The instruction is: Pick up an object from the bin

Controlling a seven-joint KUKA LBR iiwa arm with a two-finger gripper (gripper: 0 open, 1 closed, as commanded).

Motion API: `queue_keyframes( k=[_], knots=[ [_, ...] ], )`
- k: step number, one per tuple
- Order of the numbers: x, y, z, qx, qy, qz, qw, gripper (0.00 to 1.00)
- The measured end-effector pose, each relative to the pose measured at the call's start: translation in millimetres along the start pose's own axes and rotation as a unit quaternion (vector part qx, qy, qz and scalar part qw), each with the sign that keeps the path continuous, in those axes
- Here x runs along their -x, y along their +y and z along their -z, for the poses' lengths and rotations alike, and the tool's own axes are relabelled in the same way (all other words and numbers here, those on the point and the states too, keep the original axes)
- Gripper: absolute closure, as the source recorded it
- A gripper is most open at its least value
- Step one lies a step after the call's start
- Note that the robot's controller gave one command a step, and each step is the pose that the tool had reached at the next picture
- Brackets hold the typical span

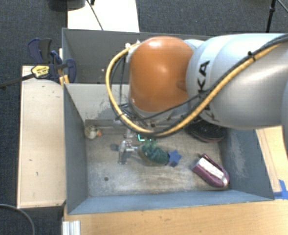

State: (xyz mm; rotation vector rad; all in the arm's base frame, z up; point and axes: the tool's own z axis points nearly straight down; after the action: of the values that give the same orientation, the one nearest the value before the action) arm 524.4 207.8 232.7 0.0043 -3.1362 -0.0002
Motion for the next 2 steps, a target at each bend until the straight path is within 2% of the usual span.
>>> queue_keyframes(
  k=[1,2],
  knots=[
    [39.4,-111,-72,-0.002,-0.0017,0.077,0.997,0.0],
    [49.4,-123,-157,0.001,-0.0042,-0.052,0.9987,0.0]
  ],
)
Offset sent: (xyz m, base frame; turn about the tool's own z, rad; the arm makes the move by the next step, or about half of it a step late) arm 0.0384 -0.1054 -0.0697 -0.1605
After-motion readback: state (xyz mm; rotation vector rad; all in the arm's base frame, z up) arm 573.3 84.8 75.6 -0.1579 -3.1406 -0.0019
